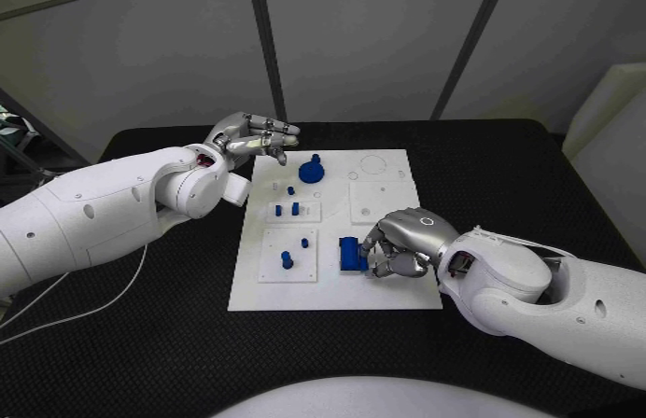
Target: Assemble the parts on the task board
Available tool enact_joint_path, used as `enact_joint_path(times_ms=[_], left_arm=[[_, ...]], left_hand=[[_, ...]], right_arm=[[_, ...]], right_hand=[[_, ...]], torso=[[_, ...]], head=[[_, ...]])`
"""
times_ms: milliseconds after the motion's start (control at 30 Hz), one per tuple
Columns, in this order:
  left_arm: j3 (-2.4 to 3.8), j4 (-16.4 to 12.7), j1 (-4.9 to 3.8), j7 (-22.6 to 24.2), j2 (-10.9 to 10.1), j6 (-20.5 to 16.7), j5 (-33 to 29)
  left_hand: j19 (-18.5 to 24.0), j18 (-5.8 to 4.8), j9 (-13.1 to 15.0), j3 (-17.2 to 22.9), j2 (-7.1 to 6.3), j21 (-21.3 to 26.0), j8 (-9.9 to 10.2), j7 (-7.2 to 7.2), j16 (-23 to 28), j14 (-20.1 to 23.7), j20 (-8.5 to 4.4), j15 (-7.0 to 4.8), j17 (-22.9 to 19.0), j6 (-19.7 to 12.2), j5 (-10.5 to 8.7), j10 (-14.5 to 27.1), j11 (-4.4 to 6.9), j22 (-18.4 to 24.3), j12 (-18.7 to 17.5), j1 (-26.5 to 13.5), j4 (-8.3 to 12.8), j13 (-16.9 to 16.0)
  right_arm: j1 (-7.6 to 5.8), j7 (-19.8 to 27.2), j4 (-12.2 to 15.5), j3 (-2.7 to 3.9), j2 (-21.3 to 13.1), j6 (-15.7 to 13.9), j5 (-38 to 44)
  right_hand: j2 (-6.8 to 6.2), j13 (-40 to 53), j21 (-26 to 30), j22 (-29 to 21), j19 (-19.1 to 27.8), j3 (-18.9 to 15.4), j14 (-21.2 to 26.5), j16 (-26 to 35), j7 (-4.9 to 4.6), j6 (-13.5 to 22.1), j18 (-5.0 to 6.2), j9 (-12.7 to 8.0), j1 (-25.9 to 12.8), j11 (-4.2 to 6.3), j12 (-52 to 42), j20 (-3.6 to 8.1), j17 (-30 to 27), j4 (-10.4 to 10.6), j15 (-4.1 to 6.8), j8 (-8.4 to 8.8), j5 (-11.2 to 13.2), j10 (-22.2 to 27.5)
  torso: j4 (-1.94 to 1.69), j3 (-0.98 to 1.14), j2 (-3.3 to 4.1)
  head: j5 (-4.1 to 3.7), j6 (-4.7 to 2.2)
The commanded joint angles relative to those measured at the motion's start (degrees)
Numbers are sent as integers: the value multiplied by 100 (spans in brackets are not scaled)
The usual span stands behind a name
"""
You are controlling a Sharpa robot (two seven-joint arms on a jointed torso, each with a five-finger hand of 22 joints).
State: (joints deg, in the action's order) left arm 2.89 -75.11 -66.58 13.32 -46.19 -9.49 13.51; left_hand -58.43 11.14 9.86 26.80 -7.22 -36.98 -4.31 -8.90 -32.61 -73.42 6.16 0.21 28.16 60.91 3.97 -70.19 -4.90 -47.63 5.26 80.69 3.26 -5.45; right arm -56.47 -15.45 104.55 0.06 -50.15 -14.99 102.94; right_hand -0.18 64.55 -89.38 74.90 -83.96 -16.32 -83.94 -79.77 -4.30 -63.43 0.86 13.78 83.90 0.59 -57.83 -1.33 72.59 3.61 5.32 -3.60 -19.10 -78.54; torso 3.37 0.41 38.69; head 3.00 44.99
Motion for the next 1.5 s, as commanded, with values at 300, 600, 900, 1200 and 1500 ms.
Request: enact_joint_path(times_ms=[300,600,900,1200,1500], left_arm=[[4,16,-7,9,6,16,-22],[4,23,-7,4,13,23,-22],[4,23,-6,-13,21,34,-22],[4,16,-7,-11,18,33,-22],[4,18,-7,-12,23,36,-22]], left_hand=[[12,-66,-5,-10,54,7,38,-26,25,-7,14,12,-6,26,-2,12,-17,2,26,13,13,9],[12,-66,-5,-10,54,7,38,-26,25,-7,14,12,-6,26,-2,12,-17,2,26,13,13,9],[12,-66,-6,-11,54,7,39,-27,28,-7,14,13,-7,25,-1,14,-18,0,26,14,16,9],[11,-66,-7,-11,54,7,39,-28,29,-7,13,13,-7,25,0,14,-18,-1,26,15,17,10],[11,-66,-7,-11,54,7,39,-28,29,-7,13,13,-7,25,0,14,-18,-1,26,15,17,10]], right_arm=[[-3,39,115,1,-88,-315,149],[-3,-171,131,1,-120,-457,152],[-3,-645,74,1,-77,-362,199],[-4,-820,8,0,-1,-287,210],[-4,-862,-65,0,109,-228,99]], right_hand=[[48,1,-62,1510,-604,-45,-255,-28,5,-50,-86,-22,7,-22,-14,-5,13,-14,-42,-20,-18,-13],[-135,-136,-42,1498,-595,-186,-250,-20,-68,324,-81,-215,-152,-88,144,-74,15,31,-132,24,29,95],[-1377,-407,37,1455,-561,478,-221,57,-252,1061,-61,-606,-470,-249,380,-236,-53,1335,-287,-4,518,316],[-1357,-391,49,1448,-556,464,-219,64,-257,1057,-58,-639,-536,-255,337,-245,-53,1338,-293,-15,492,315],[-1121,-305,30,1459,-565,616,-229,56,-197,766,-63,-655,-645,-211,168,-220,-18,1321,-251,-100,403,259]], torso=[[2,-1,2],[-3,-5,1],[-3,-6,5],[-3,-4,2],[-3,-2,4]], head=[[-19,-12],[-31,-16],[-29,-15],[-18,-2],[-17,9]])
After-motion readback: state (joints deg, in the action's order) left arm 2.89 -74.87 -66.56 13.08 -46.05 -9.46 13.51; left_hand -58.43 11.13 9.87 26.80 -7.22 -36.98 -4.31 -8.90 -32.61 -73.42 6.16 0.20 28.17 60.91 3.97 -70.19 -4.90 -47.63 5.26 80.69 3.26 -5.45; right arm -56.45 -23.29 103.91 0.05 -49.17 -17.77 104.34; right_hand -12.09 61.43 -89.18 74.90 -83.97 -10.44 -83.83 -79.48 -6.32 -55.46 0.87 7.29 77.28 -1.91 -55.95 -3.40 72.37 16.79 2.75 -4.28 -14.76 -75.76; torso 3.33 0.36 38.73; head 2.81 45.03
